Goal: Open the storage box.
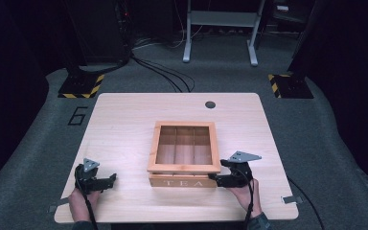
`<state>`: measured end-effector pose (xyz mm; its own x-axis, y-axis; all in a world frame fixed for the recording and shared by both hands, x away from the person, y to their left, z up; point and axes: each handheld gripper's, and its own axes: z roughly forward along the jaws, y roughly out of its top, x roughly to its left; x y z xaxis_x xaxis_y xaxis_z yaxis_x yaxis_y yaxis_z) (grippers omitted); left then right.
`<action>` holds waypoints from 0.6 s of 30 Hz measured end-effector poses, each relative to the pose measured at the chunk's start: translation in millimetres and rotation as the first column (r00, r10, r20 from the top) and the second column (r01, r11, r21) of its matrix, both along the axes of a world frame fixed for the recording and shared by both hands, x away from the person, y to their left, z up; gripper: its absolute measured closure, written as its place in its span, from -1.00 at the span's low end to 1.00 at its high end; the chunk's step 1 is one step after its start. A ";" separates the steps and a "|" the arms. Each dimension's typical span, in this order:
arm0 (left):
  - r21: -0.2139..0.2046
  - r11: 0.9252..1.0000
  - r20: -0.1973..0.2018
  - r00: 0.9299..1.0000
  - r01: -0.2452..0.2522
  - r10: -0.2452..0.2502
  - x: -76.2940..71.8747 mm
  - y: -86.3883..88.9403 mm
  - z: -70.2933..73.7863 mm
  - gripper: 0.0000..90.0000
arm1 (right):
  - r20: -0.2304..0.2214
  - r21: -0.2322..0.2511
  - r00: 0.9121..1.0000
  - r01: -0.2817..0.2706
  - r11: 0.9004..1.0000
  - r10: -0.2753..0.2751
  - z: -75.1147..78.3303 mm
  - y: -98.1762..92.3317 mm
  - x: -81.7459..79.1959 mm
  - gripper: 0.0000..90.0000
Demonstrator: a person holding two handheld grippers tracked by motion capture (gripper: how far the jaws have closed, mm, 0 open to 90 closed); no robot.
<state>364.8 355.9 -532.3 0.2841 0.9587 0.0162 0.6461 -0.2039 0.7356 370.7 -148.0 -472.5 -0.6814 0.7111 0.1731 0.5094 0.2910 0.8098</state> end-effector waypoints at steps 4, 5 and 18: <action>0.002 1.000 -0.004 1.000 0.003 -0.003 -0.1 0.2 0.4 -0.93 | -0.013 -0.028 1.000 -0.025 0.999 0.024 -4.0 -2.8 -8.7 -0.54; 0.003 1.000 -0.001 1.000 0.005 -0.005 0.1 0.3 0.4 -0.93 | -0.019 -0.037 0.999 -0.031 0.999 0.031 -6.6 -3.1 -10.4 -0.54; 0.002 1.000 -0.002 1.000 0.006 -0.006 -0.1 0.2 0.5 -0.92 | -0.027 -0.013 0.995 0.097 0.995 -0.097 -28.1 -60.8 -24.3 -0.61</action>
